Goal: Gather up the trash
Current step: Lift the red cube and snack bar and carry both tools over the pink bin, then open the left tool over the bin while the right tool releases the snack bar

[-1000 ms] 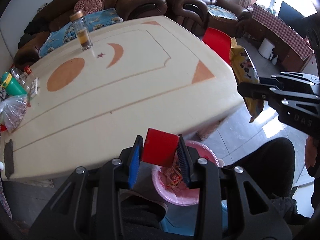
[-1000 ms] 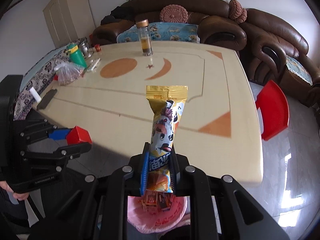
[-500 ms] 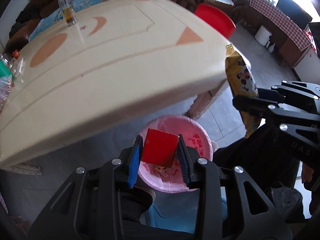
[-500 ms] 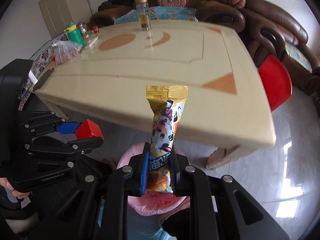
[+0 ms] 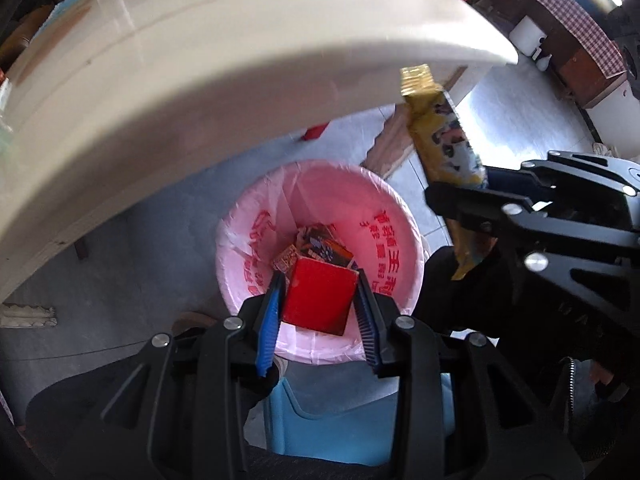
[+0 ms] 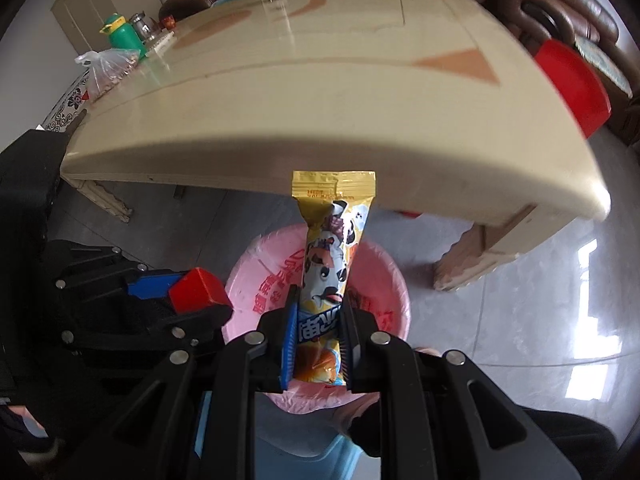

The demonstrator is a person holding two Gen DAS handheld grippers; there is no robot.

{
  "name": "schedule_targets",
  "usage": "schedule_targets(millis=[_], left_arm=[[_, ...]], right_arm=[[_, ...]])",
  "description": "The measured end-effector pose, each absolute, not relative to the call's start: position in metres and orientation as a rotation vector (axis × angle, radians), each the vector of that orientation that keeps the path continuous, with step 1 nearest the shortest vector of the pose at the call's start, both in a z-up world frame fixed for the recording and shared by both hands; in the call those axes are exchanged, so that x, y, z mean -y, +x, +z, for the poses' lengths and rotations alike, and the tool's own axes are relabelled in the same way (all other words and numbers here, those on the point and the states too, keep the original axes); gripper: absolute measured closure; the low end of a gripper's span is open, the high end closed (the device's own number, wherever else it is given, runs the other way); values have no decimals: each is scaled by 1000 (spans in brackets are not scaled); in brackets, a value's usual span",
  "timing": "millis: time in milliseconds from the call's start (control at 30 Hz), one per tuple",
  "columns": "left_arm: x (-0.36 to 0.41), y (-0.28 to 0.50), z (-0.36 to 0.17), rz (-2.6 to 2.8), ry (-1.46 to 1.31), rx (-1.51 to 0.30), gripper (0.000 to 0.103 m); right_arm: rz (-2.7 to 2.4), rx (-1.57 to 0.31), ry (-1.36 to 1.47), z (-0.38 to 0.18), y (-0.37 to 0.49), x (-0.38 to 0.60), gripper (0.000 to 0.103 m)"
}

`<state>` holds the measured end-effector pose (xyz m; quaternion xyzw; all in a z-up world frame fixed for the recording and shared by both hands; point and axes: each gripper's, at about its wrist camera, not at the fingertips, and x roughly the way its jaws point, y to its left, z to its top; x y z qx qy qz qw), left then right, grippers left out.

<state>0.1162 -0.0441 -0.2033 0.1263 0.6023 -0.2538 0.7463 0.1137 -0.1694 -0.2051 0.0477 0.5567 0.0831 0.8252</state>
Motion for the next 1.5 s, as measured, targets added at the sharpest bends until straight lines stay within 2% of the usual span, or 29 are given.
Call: schedule_targets(millis=[833, 1333, 1433, 1500], left_arm=[[51, 143, -335, -495, 284, -1606, 68], [57, 149, -364, -476, 283, -1676, 68], [59, 150, -366, -462, 309, -1685, 62], [57, 152, -368, -429, 329, -1678, 54]], right_arm=[[219, -1486, 139, -336, 138, 168, 85], [254, -1556, 173, -356, 140, 165, 84], [244, -1558, 164, -358, 142, 166, 76], [215, -1555, 161, -358, 144, 170, 64]])
